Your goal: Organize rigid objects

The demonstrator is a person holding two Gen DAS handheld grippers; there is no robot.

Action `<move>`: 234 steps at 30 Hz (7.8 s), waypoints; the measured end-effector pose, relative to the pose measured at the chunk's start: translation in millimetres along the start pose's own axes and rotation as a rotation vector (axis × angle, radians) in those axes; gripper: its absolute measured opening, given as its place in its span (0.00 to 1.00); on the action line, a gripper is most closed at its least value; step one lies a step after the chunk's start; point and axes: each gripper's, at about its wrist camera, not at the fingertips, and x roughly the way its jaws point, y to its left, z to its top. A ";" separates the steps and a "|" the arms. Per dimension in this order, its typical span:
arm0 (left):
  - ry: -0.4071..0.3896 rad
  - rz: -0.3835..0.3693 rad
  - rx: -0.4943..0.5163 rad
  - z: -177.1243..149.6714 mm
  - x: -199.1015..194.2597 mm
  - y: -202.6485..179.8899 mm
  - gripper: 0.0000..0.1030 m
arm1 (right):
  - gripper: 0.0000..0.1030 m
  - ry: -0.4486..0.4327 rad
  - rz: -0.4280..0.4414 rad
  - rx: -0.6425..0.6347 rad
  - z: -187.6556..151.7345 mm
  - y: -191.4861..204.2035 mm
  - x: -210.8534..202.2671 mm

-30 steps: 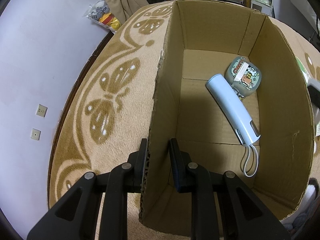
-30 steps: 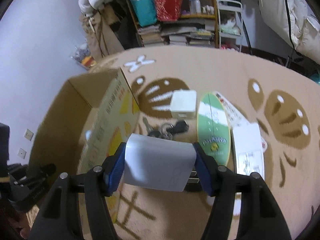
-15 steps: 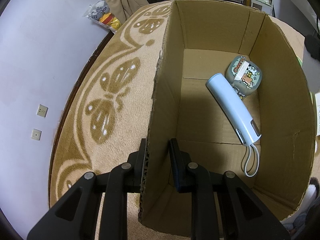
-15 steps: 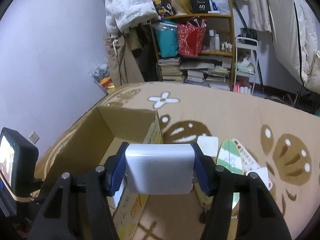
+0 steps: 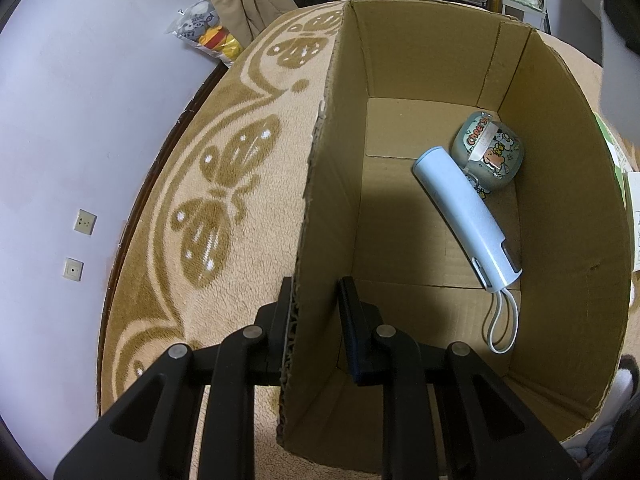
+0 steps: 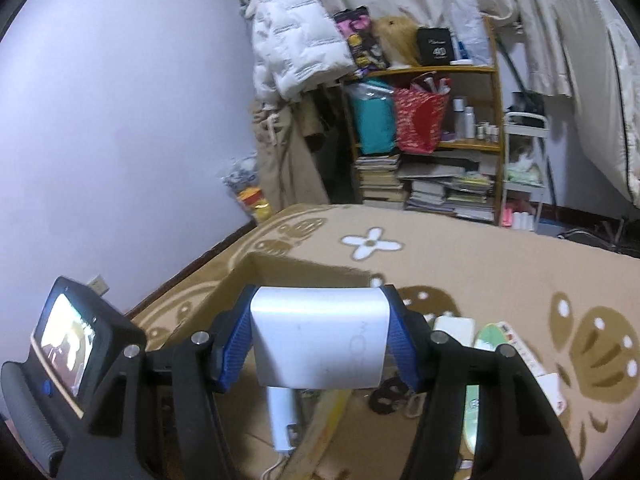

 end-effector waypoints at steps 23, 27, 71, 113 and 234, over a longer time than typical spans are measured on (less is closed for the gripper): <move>0.002 -0.012 -0.010 -0.6 0.9 2.8 0.20 | 0.63 0.069 0.096 -0.037 -22.4 27.8 12.8; 0.000 -0.012 -0.008 -1.3 1.1 2.8 0.20 | 0.63 0.075 0.080 -0.055 -23.0 30.2 13.7; 0.014 -0.023 -0.022 -0.9 0.8 4.5 0.20 | 0.88 0.276 -0.105 0.176 -20.9 -73.3 23.8; 0.019 -0.028 -0.024 0.2 2.4 4.5 0.20 | 0.12 0.485 -0.080 0.243 -65.8 -105.7 94.7; 0.029 -0.021 -0.016 -0.9 2.1 4.6 0.20 | 0.84 0.126 -0.142 0.148 8.9 -69.5 20.2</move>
